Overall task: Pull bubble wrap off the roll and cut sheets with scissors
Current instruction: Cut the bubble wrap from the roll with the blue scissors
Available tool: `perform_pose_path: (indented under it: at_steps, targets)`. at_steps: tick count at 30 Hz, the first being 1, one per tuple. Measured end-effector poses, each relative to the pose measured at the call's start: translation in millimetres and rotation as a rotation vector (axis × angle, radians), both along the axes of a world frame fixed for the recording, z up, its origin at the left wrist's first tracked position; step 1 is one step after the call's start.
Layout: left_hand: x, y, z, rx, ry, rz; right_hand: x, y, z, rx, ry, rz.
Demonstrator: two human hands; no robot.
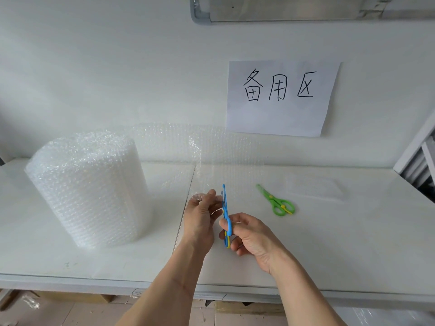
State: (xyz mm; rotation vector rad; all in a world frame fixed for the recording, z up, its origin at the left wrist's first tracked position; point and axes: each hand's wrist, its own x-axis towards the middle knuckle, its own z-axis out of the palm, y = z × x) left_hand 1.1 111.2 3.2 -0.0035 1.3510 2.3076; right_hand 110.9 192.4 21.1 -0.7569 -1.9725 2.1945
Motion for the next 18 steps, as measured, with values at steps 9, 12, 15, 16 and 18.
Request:
perform_pose_path:
  at_steps: [9, 12, 15, 16, 18]
  targets:
    - [-2.8, 0.8, -2.1, -0.021, 0.051, -0.06, 0.3, 1.5, 1.8, -0.016, 0.006, 0.005]
    - [-3.0, 0.3, -3.6, -0.022, 0.078, -0.071, -1.3, 3.5, 2.0, -0.028, 0.011, 0.003]
    - [-2.1, 0.8, -3.9, -0.017, 0.079, -0.071, -2.2, 4.3, 0.6, -0.03, 0.018, 0.002]
    - [-1.8, 0.8, -4.0, -0.017, 0.076, -0.071, -2.2, 4.4, 0.3, -0.031, 0.02, 0.0]
    - [-2.1, 1.0, -4.7, -0.024, 0.075, -0.071, -1.9, 4.7, -0.6, -0.039, 0.024, -0.004]
